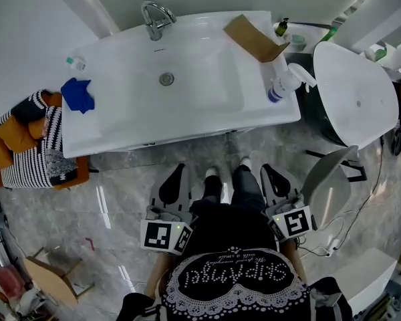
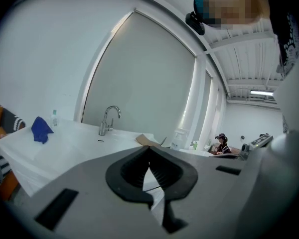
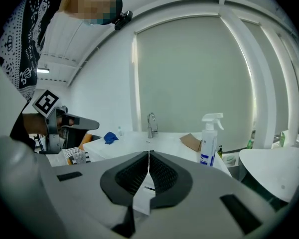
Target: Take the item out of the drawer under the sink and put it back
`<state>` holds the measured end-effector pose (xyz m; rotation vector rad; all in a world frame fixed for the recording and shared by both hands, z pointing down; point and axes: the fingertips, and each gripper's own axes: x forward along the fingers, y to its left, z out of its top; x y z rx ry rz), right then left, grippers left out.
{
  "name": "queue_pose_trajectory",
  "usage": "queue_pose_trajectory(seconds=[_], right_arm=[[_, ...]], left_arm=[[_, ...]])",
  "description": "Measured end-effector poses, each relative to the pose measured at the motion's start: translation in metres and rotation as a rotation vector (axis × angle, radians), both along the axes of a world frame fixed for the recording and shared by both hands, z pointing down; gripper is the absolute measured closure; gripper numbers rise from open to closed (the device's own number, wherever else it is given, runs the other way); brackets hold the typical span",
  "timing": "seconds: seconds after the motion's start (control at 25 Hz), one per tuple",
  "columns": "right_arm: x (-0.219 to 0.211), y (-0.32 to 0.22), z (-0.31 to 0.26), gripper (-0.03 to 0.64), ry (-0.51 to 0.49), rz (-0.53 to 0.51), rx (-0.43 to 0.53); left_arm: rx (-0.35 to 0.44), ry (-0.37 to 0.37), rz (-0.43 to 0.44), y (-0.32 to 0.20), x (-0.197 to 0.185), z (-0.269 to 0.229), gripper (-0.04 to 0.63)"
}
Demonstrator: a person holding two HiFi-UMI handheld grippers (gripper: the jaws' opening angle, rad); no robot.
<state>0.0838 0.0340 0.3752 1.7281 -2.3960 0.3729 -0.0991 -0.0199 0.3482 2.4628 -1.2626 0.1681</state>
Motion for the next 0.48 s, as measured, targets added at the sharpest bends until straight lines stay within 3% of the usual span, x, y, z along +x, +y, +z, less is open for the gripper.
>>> queue_pose_trajectory(seconds=[0.2,0.48], right_arm=[[0.0,-0.004,0.002,0.597,0.019,-0.002,-0.006],[-0.004,-0.003,-0.014,0.597,-0.007,0.0,0.074]], left_arm=[[-0.005,0.005,-0.01,-0.002,-0.003,-0.001,0.591],[-0.011,0.002,-0.005,0.001,0.0,-0.003,0.591]])
